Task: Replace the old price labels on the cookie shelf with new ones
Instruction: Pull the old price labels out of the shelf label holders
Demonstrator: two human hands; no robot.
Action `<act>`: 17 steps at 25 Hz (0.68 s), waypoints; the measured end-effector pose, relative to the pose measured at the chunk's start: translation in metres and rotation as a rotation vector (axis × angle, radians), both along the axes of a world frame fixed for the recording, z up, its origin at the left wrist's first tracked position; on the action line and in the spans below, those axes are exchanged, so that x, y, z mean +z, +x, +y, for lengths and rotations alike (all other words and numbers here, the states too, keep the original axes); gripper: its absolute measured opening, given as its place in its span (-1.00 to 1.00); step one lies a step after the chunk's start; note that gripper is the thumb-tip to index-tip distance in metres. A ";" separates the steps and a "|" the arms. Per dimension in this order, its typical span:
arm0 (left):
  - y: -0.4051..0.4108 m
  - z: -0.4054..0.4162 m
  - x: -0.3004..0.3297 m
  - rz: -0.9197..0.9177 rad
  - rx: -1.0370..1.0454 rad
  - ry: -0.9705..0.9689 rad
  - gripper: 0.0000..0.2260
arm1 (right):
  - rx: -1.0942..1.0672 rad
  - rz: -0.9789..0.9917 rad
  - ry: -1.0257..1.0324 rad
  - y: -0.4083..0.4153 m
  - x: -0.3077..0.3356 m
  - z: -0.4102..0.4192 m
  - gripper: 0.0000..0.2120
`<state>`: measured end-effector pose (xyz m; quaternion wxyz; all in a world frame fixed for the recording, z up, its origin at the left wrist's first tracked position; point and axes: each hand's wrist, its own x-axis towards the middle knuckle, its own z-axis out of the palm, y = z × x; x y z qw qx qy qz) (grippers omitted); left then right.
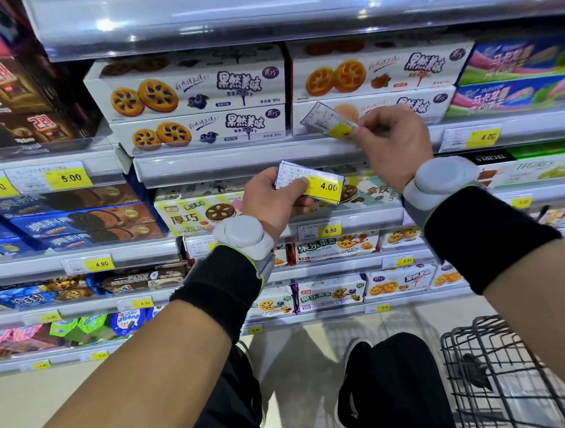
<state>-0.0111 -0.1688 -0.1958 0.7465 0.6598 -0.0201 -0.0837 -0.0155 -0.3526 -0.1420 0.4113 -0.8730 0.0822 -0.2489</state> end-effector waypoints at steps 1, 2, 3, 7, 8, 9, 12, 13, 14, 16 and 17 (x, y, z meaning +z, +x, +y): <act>-0.001 0.000 0.002 0.001 0.001 -0.013 -0.94 | 0.014 0.002 0.016 -0.003 0.002 0.003 -0.92; -0.002 0.000 0.003 0.006 0.003 -0.025 -0.95 | 0.042 0.012 0.035 -0.007 0.004 0.006 -0.94; -0.002 -0.001 0.004 0.011 0.002 -0.033 -0.95 | 0.075 0.022 0.070 -0.010 0.006 0.010 -0.95; -0.011 -0.003 0.013 0.030 -0.021 -0.065 -0.89 | 0.175 0.088 0.183 -0.025 0.009 0.018 -0.90; -0.013 -0.003 0.016 0.034 -0.029 -0.083 -0.89 | 0.197 0.109 0.186 -0.030 0.009 0.019 -0.87; -0.016 -0.004 0.018 0.038 -0.039 -0.108 -0.91 | 0.205 0.130 0.173 -0.035 0.008 0.019 -0.86; -0.025 -0.004 0.026 0.061 -0.068 -0.183 -0.96 | 0.169 0.155 0.113 -0.048 0.008 0.017 -0.94; -0.027 -0.005 0.027 0.065 -0.072 -0.199 -0.96 | 0.150 0.149 0.093 -0.051 0.008 0.016 -0.95; -0.030 -0.007 0.029 0.066 -0.078 -0.208 -0.97 | 0.132 0.138 0.065 -0.055 0.008 0.014 -0.95; -0.035 -0.010 0.032 0.065 -0.100 -0.212 -0.98 | 0.110 0.115 -0.006 -0.062 0.010 0.012 -0.94; -0.038 -0.013 0.034 0.065 -0.113 -0.209 -0.99 | 0.101 0.111 -0.035 -0.066 0.012 0.012 -0.93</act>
